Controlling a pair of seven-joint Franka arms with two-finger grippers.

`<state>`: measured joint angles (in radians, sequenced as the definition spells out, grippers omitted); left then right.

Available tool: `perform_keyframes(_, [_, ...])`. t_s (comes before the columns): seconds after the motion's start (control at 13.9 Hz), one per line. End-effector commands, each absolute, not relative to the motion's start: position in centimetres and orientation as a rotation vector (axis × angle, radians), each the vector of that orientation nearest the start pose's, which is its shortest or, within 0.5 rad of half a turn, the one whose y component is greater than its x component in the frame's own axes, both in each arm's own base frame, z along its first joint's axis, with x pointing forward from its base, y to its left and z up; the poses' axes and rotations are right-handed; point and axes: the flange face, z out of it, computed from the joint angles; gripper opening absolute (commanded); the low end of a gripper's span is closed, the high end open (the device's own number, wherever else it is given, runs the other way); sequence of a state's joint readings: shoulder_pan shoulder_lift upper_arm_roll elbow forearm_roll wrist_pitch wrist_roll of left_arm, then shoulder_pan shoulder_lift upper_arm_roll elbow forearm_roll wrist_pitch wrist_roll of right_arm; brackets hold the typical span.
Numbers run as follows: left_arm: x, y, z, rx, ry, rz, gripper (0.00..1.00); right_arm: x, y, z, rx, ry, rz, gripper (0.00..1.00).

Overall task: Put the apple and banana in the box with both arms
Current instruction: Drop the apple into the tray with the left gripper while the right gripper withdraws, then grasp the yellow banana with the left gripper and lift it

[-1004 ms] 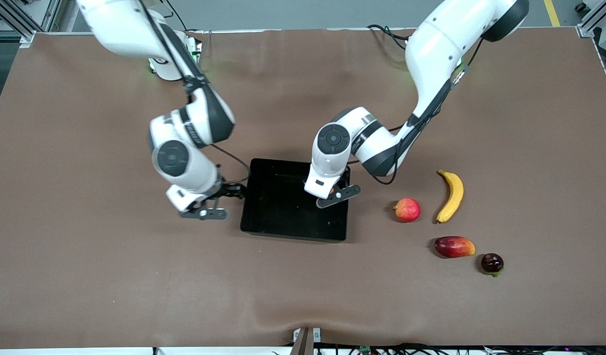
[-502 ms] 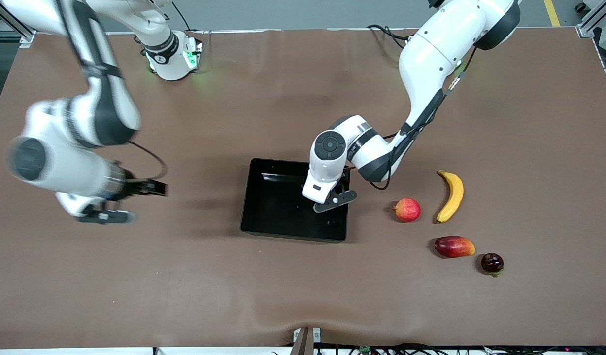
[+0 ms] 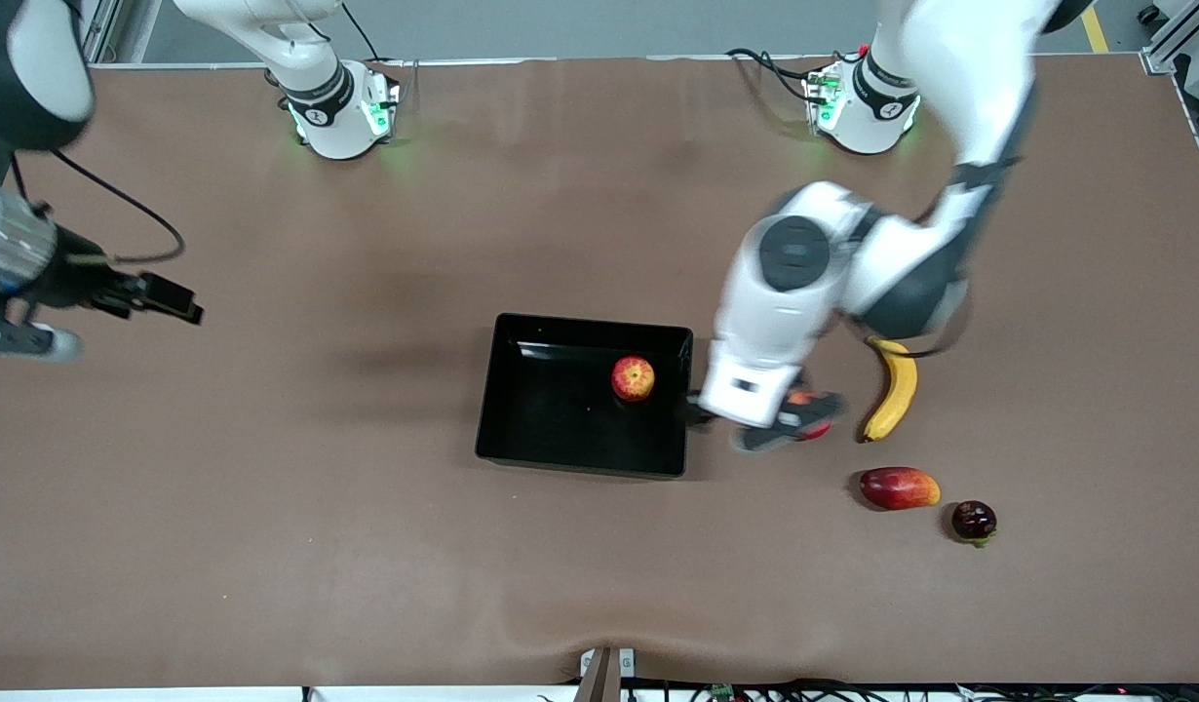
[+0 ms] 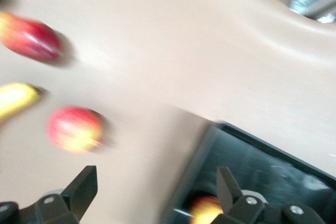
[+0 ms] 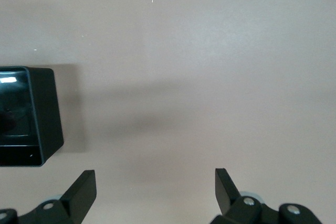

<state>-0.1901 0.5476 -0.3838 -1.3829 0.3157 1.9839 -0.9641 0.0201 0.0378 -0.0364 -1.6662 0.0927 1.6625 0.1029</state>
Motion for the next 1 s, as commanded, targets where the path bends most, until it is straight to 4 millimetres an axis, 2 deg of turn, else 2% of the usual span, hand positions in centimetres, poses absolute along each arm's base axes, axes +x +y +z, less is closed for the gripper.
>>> perform_keyframes(0.0, [63.9,-25.6,40.2,-3.056,-0.313,-0.108,1.00,54.9,0.2,58.7,-3.051,0.197,0.070,1.00])
perform_keyframes(0.22, [62.8,-18.5,37.2,-3.018,-0.110,-0.011,1.00,53.7,-0.1,60.3,-3.056,0.200,0.127,1.00])
perform_keyframes(0.29, [62.2,-16.6,35.8,-3.013,-0.027,0.024,1.00,53.2,-0.1,61.2,-3.059,0.203,0.121,1.00])
perform_keyframes(0.36, [62.0,-13.5,33.9,-3.011,0.005,0.070,1.00,53.1,-0.1,61.6,-3.065,0.205,0.116,1.00])
perform_keyframes(0.43, [61.3,-11.9,31.8,-3.011,0.059,0.110,1.00,52.7,-0.1,61.9,-3.065,0.204,0.126,1.00])
perform_keyframes(0.57, [60.2,-8.8,27.8,-3.036,0.178,0.108,1.00,52.5,-0.1,62.1,-3.064,0.203,0.123,1.00])
perform_keyframes(0.72, [59.3,-6.9,24.0,-3.062,0.269,0.128,1.00,52.7,-0.1,62.6,-3.066,0.203,0.105,1.00])
perform_keyframes(0.86, [59.1,-5.6,22.6,-3.061,0.355,0.165,0.99,52.9,-0.1,63.5,-3.067,0.200,0.074,1.00])
perform_keyframes(0.93, [58.9,-5.1,21.3,-3.069,0.357,0.193,0.94,52.9,0.0,63.5,-3.066,0.190,0.076,1.00])
